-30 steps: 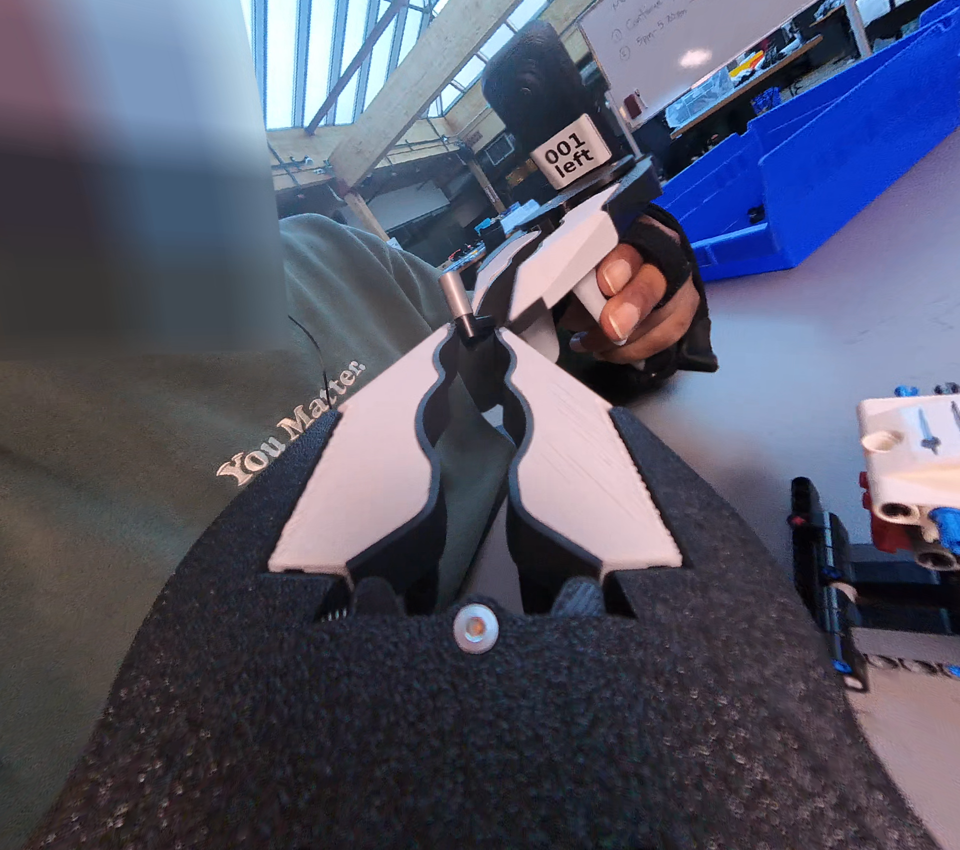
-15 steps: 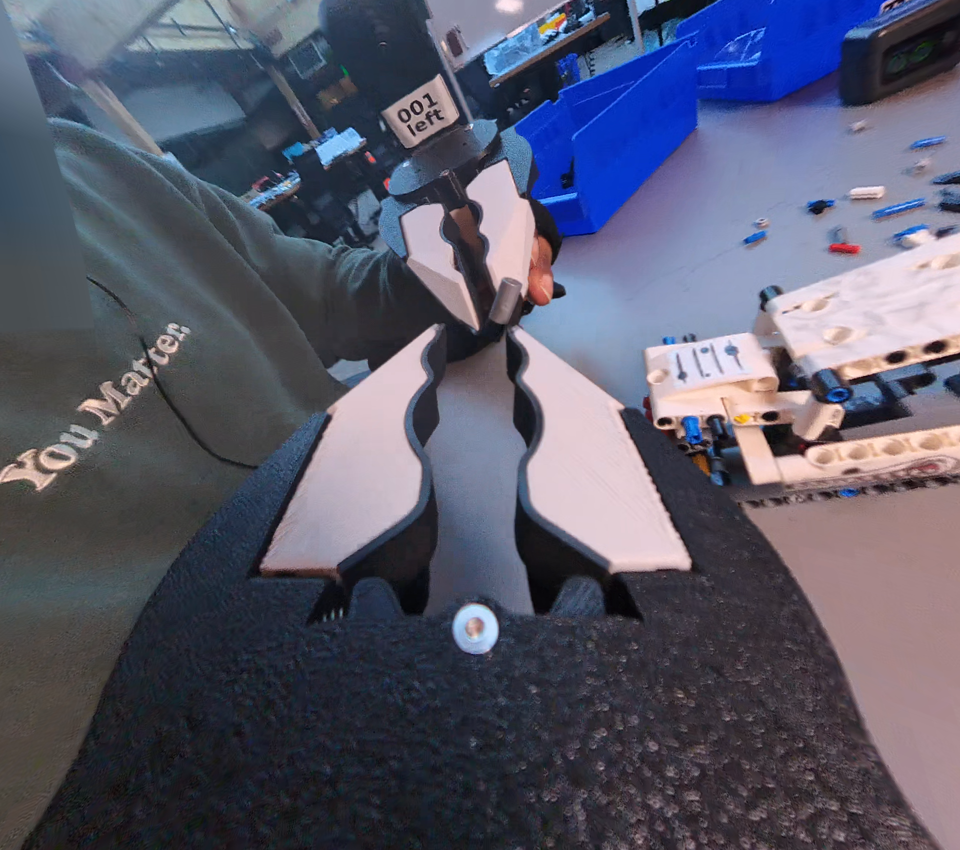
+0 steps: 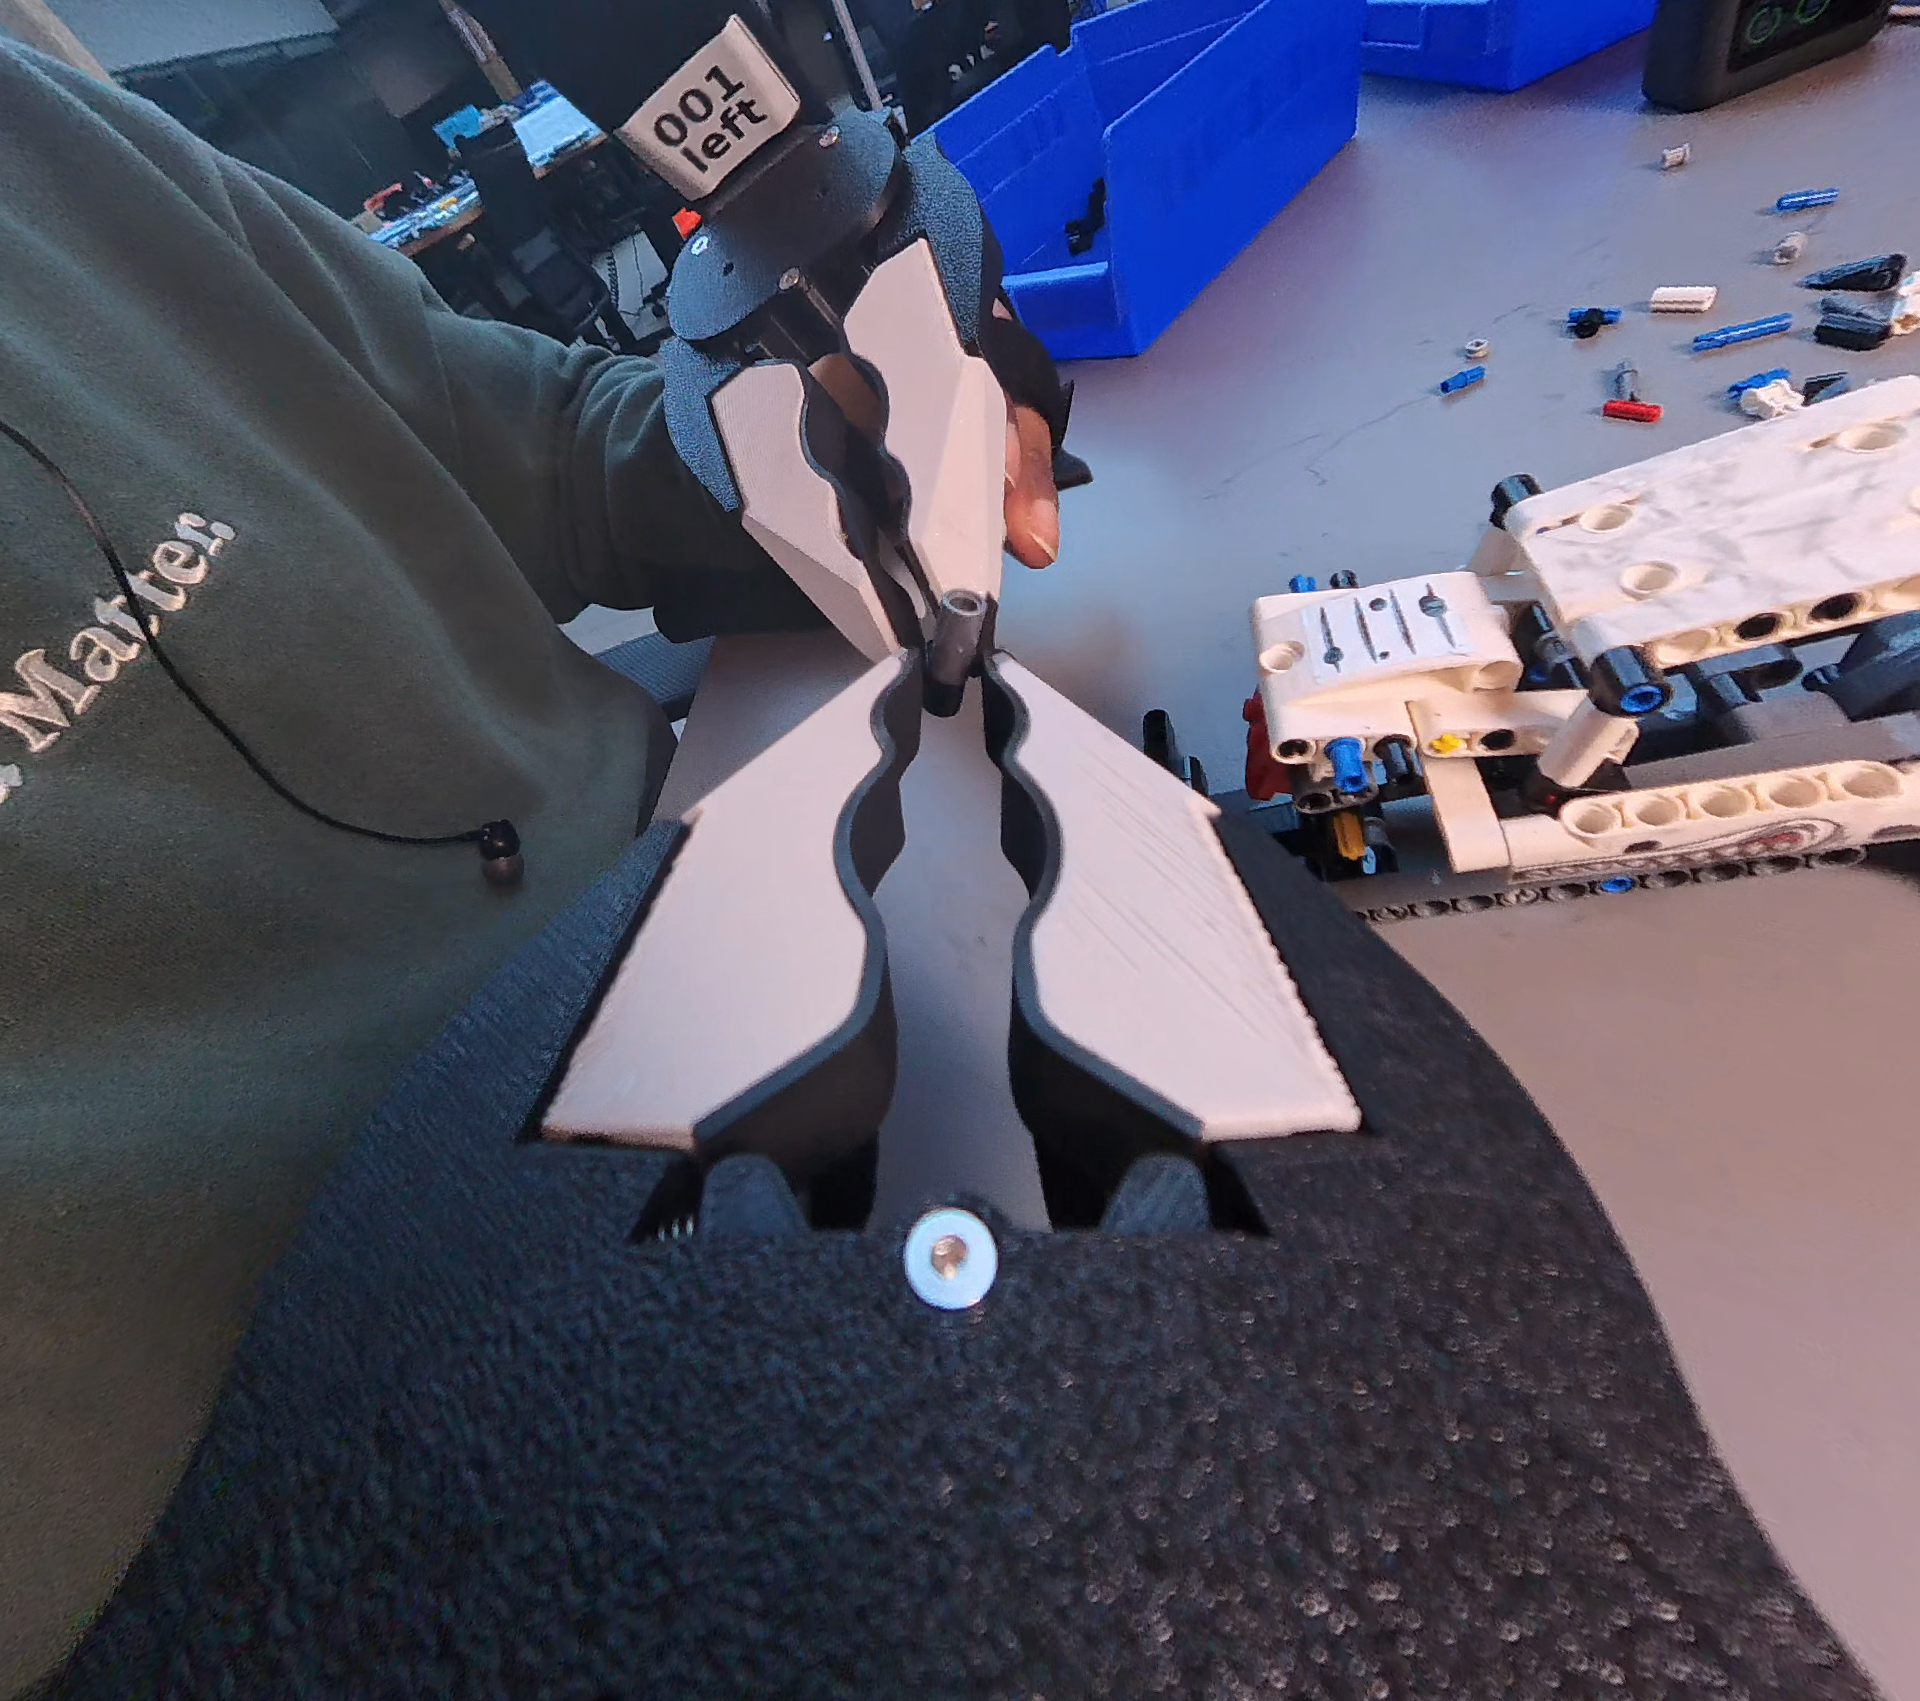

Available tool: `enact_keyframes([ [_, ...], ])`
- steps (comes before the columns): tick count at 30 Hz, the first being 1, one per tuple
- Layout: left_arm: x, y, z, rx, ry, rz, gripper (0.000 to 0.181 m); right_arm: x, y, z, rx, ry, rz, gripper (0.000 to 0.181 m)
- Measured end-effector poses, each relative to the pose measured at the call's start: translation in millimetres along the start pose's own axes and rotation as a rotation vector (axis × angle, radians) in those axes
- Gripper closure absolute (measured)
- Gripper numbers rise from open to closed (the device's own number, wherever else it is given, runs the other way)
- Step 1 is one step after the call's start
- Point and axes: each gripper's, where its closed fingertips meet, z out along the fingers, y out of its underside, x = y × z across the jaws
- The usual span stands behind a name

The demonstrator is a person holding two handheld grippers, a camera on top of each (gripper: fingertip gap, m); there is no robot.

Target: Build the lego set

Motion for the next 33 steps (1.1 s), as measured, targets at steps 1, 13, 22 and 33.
enact_keyframes([
  [1,0,0,0,-0.001,-0.003,0.006,0.175,0,0,0,-0.001,-0.001,-0.002,0.171],
  [13,1,1,0,-0.022,-0.049,0.098,0.175,-1,4,-1,-0.015,-0.035,0.001,0.174],
  [22,-41,12,-12,0.022,-0.122,-0.244,0.157,29,4,-28,-0.074,0.195,-0.279,0.175],
  [33,-61,76,21,-0.266,-0.119,-0.369,0.146,74,33,-54,-0.201,0.368,-0.355,0.175],
])
